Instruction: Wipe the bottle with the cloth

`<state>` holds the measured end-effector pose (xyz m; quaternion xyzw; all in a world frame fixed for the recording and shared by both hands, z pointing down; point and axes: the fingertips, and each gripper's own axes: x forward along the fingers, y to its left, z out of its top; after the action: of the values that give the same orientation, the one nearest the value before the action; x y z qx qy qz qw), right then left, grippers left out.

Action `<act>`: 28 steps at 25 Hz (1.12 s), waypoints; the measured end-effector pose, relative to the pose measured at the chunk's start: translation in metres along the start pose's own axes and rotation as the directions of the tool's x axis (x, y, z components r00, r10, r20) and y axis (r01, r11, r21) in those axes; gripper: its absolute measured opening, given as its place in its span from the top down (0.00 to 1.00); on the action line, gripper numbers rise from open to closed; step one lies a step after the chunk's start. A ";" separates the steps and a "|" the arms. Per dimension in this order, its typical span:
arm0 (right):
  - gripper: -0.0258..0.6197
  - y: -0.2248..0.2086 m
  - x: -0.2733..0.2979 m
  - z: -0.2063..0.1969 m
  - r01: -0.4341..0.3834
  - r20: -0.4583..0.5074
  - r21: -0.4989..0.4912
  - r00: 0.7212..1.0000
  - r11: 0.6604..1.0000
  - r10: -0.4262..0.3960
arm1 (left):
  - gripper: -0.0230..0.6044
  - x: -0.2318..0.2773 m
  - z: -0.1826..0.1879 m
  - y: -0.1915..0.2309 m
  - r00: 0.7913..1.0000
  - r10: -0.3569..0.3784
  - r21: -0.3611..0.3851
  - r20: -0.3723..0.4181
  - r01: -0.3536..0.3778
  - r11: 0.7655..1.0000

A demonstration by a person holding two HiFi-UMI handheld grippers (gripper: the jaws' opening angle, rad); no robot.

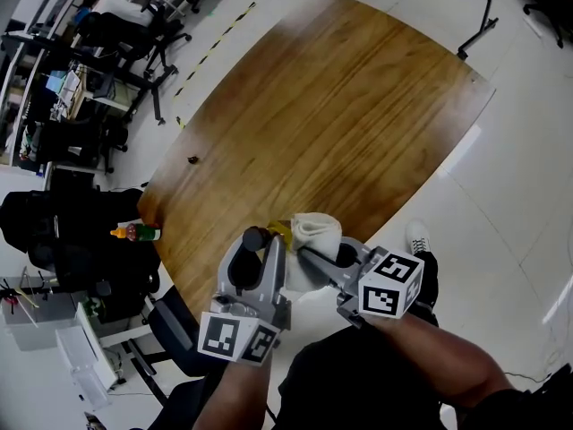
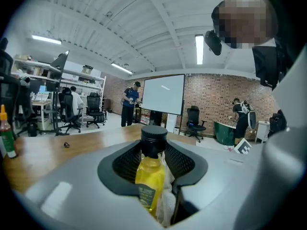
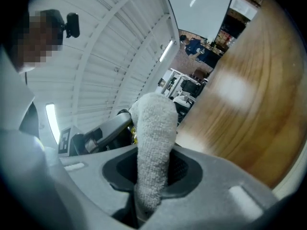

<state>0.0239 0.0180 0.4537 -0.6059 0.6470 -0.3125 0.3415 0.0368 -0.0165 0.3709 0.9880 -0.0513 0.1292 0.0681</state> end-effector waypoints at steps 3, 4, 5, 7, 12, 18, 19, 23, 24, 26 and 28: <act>0.85 -0.013 0.005 -0.011 0.058 -0.049 0.062 0.997 0.996 -0.055 | 0.70 -0.002 0.000 0.005 1.000 -0.004 -0.003 0.001 0.004 1.000; 0.85 -0.018 0.005 -0.016 0.086 -0.070 0.072 0.994 0.994 -0.081 | 0.70 -0.003 0.000 0.006 1.000 -0.005 -0.004 0.002 0.005 1.000; 0.85 -0.023 0.005 -0.020 0.118 -0.093 0.081 0.989 0.990 -0.111 | 0.70 -0.003 -0.001 0.006 1.000 -0.006 -0.004 0.003 0.006 1.000; 0.85 -0.033 0.002 -0.025 0.189 -0.145 0.086 0.974 0.978 -0.176 | 0.70 -0.002 -0.002 0.004 1.000 -0.008 -0.005 0.004 0.008 1.000; 0.85 -0.047 0.001 -0.036 0.322 -0.258 0.028 0.917 0.946 -0.305 | 0.70 -0.002 -0.007 0.006 1.000 -0.010 0.001 -0.010 0.010 1.000; 0.85 -0.074 -0.007 -0.048 0.455 -0.377 0.077 0.837 0.887 -0.397 | 0.73 0.000 -0.023 0.004 0.999 0.007 0.074 -0.034 -0.005 0.997; 0.85 -0.077 -0.008 -0.050 0.473 -0.393 0.085 0.825 0.877 -0.407 | 0.73 0.002 -0.024 0.003 0.999 0.006 0.076 -0.035 -0.003 0.997; 0.85 -0.083 -0.010 -0.053 0.521 -0.437 0.069 0.783 0.851 -0.444 | 0.73 0.000 -0.025 0.002 1.000 -0.007 0.076 -0.020 0.008 0.997; 0.85 -0.083 -0.010 -0.054 0.529 -0.446 0.066 0.774 0.846 -0.449 | 0.73 -0.001 -0.025 0.002 1.000 -0.008 0.077 -0.013 0.009 0.997; 0.85 -0.083 -0.011 -0.057 0.544 -0.474 0.082 0.758 0.835 -0.448 | 0.73 -0.003 -0.024 0.003 1.000 -0.013 0.088 0.004 0.013 0.996; 0.85 -0.080 -0.015 -0.053 0.546 -0.502 0.090 0.747 0.833 -0.435 | 0.73 -0.004 -0.022 0.002 1.000 -0.021 0.102 0.016 0.020 0.995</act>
<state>0.0260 0.0267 0.5504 -0.6191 0.4844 -0.5995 0.1508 0.0274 -0.0150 0.3914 0.9917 -0.0350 0.1227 0.0185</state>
